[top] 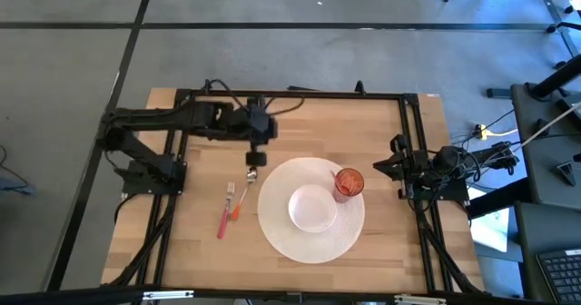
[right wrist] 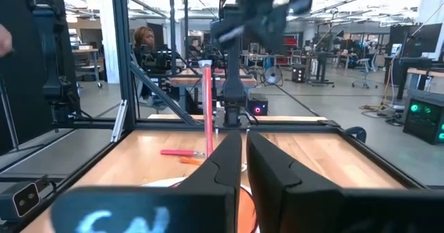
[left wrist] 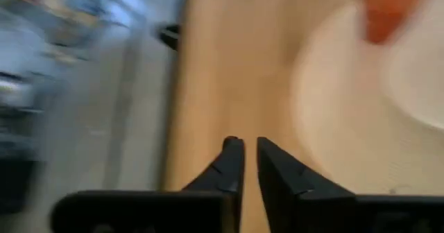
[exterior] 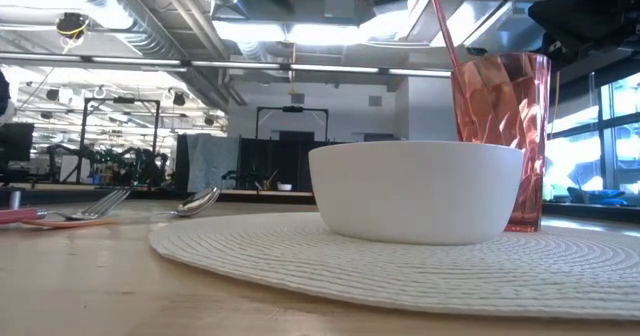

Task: Pick & Place Utensil
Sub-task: Put the orange spoon into the white bowl, then put the pink fork into the white bowl

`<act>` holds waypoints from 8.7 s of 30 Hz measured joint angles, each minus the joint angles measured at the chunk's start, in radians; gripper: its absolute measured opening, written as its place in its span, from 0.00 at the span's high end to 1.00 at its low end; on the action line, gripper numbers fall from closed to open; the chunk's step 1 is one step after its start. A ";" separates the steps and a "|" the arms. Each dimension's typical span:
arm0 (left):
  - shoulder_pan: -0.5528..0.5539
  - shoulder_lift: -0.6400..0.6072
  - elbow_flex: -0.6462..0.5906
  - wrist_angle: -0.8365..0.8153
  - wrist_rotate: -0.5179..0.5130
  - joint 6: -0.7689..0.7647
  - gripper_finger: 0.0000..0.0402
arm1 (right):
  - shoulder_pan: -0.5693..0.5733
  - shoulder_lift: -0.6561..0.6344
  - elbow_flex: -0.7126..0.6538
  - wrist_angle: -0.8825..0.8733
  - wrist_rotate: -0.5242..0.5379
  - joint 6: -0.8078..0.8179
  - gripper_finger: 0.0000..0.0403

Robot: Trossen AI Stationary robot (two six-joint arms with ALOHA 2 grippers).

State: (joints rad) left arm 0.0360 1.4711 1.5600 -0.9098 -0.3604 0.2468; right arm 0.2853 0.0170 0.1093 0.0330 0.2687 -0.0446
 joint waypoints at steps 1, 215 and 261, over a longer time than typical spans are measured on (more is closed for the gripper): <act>0.004 -0.025 -0.060 0.021 0.048 -0.032 0.96 | 0.000 0.000 0.000 0.000 0.000 -0.005 0.94; -0.498 -0.210 -1.035 0.196 0.334 -1.343 0.47 | 0.000 0.000 0.000 -0.092 0.000 0.041 0.94; -0.361 0.250 -0.179 0.033 -0.273 -0.417 1.00 | 0.000 0.001 0.000 -0.084 0.000 0.072 0.94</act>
State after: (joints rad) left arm -0.3246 1.7213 1.3808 -0.8767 -0.6336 -0.1700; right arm 0.2852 0.0177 0.1089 -0.0513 0.2687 0.0271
